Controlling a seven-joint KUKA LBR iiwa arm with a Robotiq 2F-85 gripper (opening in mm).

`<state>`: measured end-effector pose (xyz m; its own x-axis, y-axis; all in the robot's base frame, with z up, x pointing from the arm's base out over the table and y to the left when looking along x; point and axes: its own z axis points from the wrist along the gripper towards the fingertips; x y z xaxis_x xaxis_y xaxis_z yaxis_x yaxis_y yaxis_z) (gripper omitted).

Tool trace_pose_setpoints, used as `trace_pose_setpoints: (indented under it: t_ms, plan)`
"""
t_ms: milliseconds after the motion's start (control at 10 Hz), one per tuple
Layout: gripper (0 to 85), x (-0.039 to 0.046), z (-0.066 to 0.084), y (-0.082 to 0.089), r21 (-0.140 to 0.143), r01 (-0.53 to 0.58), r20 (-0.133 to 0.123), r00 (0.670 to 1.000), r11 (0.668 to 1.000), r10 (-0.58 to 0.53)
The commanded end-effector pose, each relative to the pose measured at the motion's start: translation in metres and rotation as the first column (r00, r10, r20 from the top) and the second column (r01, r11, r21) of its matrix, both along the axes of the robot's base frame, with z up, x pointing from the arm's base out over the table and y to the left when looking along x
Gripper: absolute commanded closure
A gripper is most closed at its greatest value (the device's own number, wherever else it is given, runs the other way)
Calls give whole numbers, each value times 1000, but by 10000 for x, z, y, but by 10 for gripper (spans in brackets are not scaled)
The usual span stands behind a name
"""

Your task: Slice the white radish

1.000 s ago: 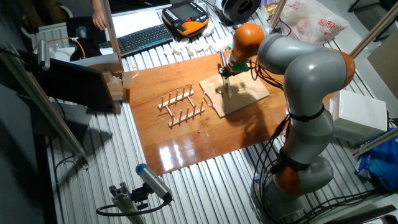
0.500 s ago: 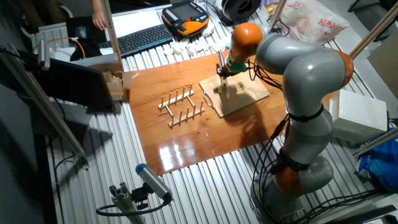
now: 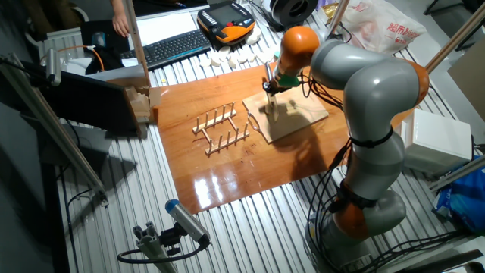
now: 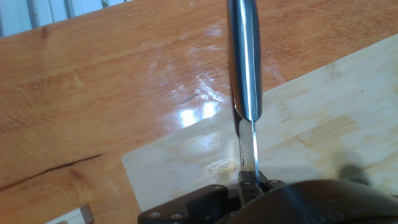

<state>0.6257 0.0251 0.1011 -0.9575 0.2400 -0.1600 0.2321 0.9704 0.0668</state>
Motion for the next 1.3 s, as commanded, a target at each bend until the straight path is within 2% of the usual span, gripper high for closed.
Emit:
trace_pose_setpoints:
  t_ms: [0, 200, 300, 500, 700, 900, 1200]
  plan:
    - [850, 2, -70, 11, -3, 3, 11, 1000, 1000, -3]
    - [850, -7, -57, -34, -6, -5, 12, 1000, 1000, 5]
    - [850, -1, -33, -89, -18, -17, 12, 1000, 1000, 17]
    - [850, 8, 131, -171, -22, -36, -14, 999, 999, 36]
    - [850, -20, 185, -175, -24, -31, -20, 999, 999, 31]
    - [850, -40, 104, -151, -12, -25, -12, 1000, 1000, 25]
    - [850, -48, 5, -105, -10, -16, 0, 1000, 1000, 16]
